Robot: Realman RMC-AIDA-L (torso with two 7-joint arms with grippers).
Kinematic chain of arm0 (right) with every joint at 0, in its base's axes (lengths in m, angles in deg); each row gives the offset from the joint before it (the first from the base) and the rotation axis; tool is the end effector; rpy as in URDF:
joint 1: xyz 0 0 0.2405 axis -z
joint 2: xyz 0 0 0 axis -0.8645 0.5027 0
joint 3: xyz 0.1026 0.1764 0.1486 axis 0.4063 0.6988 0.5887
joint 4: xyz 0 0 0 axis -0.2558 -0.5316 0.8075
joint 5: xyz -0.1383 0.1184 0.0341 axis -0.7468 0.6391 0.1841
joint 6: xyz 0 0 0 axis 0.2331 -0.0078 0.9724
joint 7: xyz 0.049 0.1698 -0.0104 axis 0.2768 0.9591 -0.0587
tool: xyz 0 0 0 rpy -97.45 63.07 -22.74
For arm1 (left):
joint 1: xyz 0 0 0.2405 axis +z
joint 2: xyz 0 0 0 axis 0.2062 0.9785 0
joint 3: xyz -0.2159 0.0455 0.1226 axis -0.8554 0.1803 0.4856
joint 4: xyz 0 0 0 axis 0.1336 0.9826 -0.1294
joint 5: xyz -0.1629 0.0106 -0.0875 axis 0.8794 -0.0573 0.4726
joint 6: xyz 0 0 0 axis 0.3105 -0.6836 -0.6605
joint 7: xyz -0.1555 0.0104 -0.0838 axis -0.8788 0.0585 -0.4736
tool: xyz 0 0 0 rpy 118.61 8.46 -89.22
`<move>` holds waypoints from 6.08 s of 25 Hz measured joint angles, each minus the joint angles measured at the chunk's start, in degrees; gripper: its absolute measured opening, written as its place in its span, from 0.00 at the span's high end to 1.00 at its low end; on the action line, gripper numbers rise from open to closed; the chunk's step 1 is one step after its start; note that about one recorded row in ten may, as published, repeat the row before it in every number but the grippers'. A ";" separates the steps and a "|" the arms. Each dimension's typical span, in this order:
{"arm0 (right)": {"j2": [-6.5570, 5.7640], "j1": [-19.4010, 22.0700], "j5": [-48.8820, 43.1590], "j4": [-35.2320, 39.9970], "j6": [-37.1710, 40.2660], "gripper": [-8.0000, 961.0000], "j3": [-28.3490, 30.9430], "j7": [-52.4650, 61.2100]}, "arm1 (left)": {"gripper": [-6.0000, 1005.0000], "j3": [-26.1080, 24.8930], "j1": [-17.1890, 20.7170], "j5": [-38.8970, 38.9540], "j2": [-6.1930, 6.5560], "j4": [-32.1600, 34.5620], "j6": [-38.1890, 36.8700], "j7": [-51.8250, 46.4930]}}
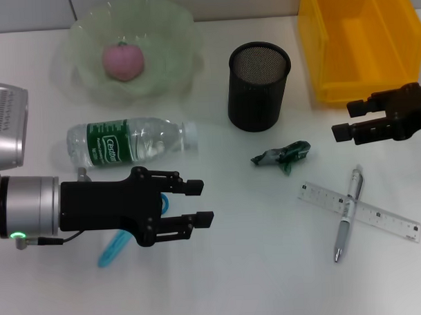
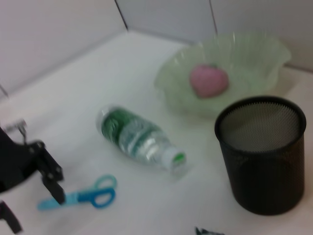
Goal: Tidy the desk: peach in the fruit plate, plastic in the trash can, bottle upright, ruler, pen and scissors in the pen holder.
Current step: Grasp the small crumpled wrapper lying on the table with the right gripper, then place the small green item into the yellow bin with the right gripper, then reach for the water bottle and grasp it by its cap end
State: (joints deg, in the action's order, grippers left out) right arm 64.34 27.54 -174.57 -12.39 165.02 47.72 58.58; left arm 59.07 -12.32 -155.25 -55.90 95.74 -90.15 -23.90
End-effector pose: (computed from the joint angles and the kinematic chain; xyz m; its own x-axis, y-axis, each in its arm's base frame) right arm 0.2283 0.3315 0.0247 0.8033 -0.5414 -0.2480 -0.5879 -0.7876 -0.1848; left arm -0.2220 0.2681 -0.0589 0.8513 0.2766 0.4458 0.2932 -0.9555 0.0328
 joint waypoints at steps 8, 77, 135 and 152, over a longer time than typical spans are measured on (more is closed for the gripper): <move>0.36 -6.97 -11.41 1.33 -1.51 0.24 -11.09 1.92 | 0.46 -0.01 1.09 -0.68 -0.60 -0.01 -0.26 -0.03; 1.26 2.21 4.92 -1.64 -24.14 0.98 -32.29 -2.33 | 0.46 -0.45 -1.25 -2.86 -1.52 -0.07 4.36 0.06; 1.25 10.00 64.95 -28.55 -43.16 0.55 -14.39 -48.59 | 0.46 -0.52 -1.08 -2.38 -1.71 -1.47 6.74 0.76; 0.93 18.09 64.21 -36.49 -6.70 0.31 -11.71 -49.72 | 0.46 -0.98 -1.07 0.23 -1.64 -0.94 6.41 0.60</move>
State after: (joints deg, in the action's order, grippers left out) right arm 65.27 45.63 -110.36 -48.88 158.32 36.01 8.86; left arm 58.08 -13.39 -155.01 -57.54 94.79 -83.74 -23.30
